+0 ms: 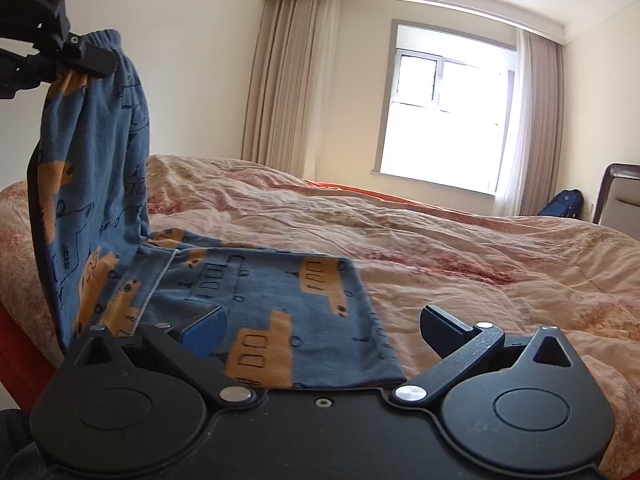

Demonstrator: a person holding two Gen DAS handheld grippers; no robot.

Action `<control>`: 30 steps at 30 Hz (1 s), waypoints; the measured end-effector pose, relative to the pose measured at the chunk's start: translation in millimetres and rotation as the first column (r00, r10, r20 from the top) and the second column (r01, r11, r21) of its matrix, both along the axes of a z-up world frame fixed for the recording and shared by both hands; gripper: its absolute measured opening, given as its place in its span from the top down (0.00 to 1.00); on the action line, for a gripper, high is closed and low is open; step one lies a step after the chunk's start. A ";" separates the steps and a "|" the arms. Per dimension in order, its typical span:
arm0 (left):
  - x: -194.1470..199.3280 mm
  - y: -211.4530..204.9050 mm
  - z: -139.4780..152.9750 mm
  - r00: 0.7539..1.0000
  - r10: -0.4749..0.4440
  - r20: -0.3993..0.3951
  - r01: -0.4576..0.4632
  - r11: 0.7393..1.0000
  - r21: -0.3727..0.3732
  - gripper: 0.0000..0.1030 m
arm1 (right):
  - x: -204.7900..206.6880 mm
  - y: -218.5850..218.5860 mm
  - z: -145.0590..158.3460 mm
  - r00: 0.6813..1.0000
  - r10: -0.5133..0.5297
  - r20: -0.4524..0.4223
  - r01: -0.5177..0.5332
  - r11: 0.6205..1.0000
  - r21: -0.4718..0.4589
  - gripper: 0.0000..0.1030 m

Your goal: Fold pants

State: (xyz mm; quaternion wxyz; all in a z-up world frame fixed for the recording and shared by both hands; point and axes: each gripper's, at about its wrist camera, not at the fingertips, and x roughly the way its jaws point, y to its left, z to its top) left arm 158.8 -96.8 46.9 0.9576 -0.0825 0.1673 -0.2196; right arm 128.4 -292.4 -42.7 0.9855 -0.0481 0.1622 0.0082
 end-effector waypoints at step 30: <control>32.2 -42.2 -54.5 0.991 0.027 -0.134 -0.019 0.998 0.059 0.01 | -20.0 -56.0 -32.5 0.990 -0.120 -0.072 0.123 0.992 0.031 0.00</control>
